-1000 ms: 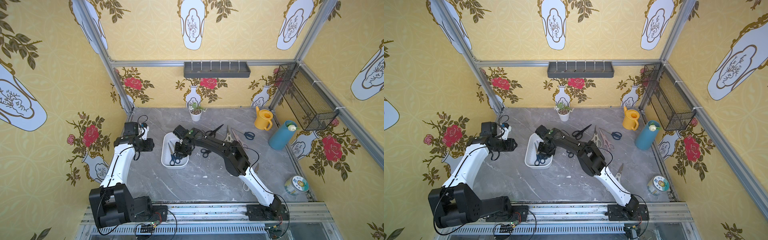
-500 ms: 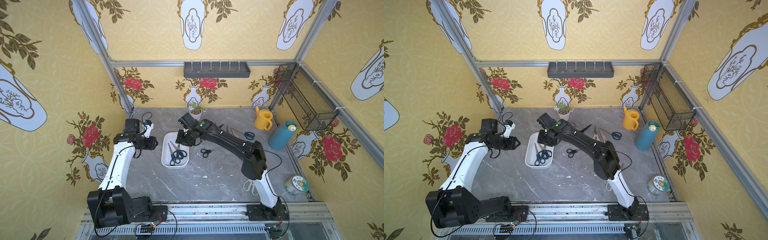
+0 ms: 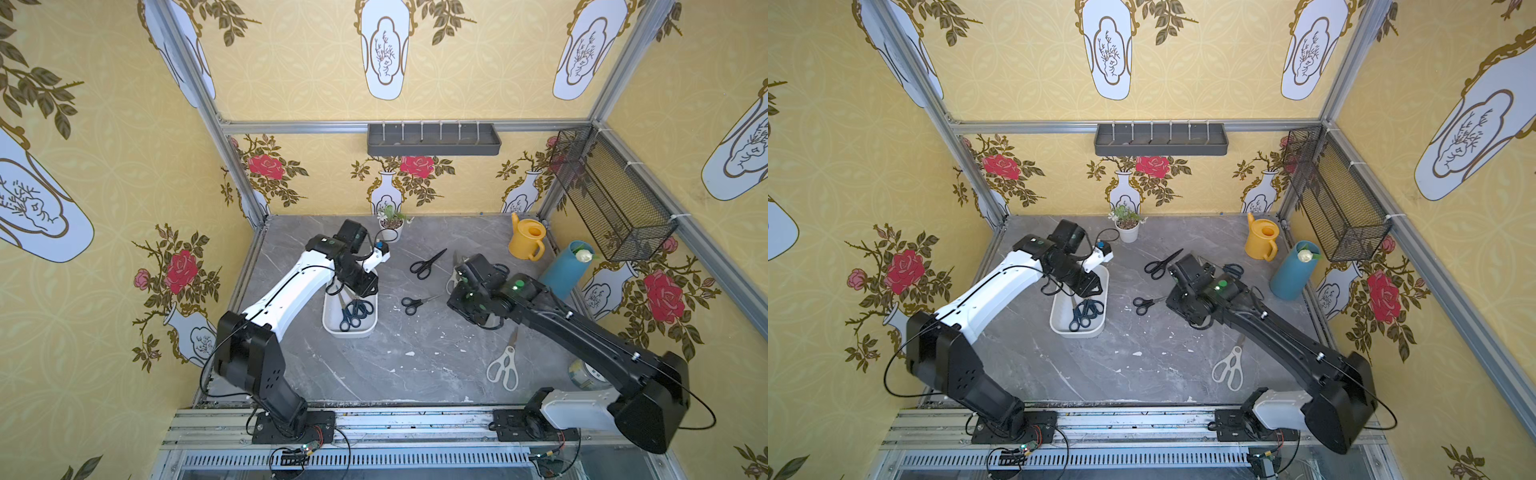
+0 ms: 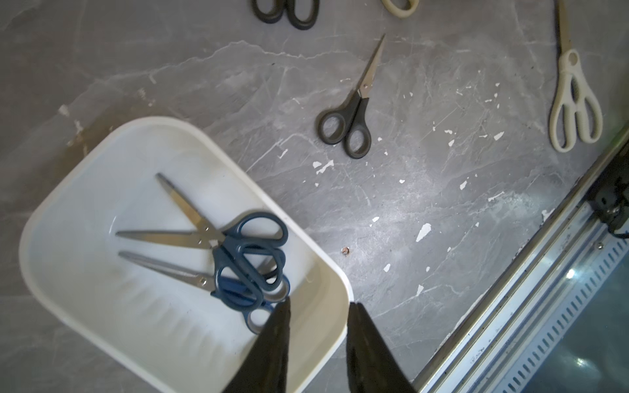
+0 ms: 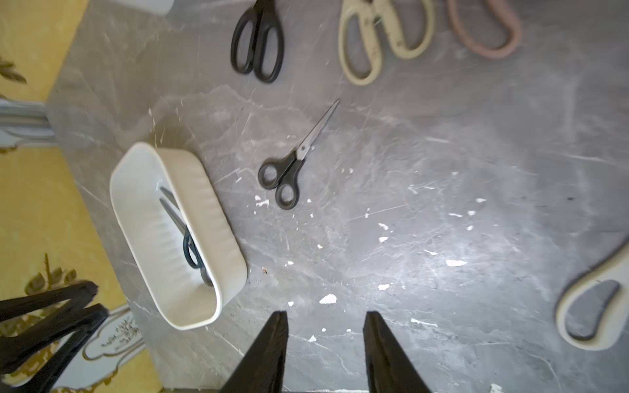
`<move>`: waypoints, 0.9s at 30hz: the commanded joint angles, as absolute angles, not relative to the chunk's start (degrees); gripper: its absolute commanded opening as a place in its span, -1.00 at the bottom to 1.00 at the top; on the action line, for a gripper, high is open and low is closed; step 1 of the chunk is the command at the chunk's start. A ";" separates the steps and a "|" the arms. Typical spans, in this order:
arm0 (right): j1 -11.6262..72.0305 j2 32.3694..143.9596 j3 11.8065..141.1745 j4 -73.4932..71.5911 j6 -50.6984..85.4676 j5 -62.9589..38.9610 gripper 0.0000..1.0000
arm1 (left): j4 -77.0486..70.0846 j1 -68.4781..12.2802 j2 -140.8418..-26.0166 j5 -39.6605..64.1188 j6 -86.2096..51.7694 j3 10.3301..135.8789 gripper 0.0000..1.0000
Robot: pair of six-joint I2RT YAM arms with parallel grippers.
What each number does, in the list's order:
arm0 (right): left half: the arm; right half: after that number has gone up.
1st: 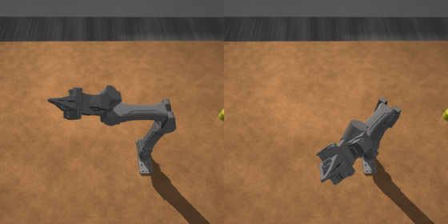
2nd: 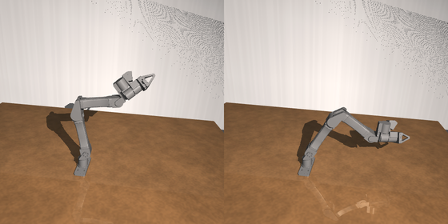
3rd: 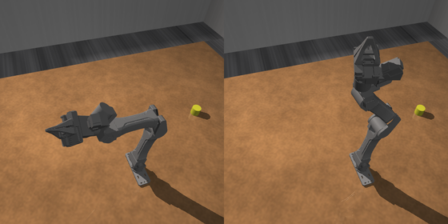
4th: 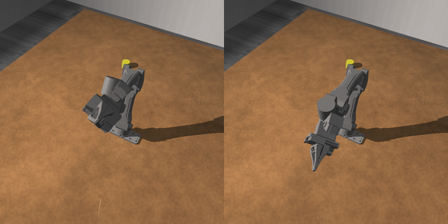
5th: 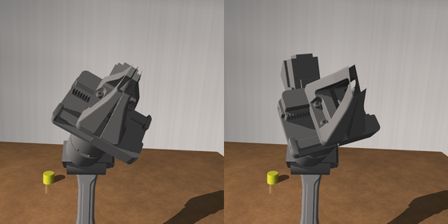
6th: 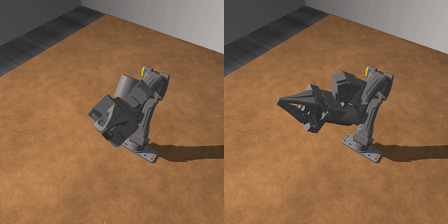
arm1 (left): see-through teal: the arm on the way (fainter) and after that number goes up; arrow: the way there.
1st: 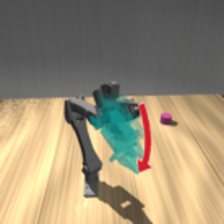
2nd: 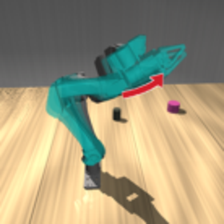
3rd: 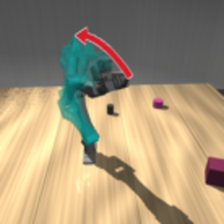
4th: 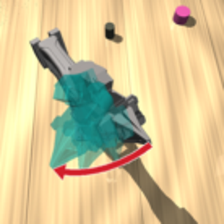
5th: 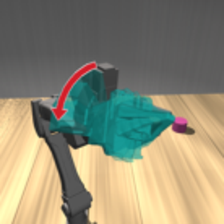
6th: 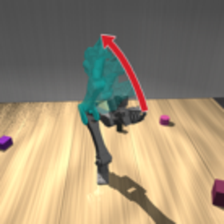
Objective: Put the scissors into the storage box
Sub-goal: Pick up the scissors from the center of the board.
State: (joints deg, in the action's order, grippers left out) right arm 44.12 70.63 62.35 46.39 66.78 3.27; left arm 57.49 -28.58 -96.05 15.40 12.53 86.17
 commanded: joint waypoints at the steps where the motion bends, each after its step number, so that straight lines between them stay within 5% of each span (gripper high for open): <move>1: 43.51 65.23 59.18 46.79 70.94 6.28 -0.14 | 59.56 -31.54 -100.94 13.10 14.17 89.29 -0.34; 27: 45.86 47.52 53.58 48.49 68.71 7.47 -0.08 | 56.28 -41.70 -129.07 7.65 14.39 108.11 -0.40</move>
State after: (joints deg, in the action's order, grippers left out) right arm 45.74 48.27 54.00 49.36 69.65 6.48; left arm 55.75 -41.54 -127.48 7.51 13.67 107.59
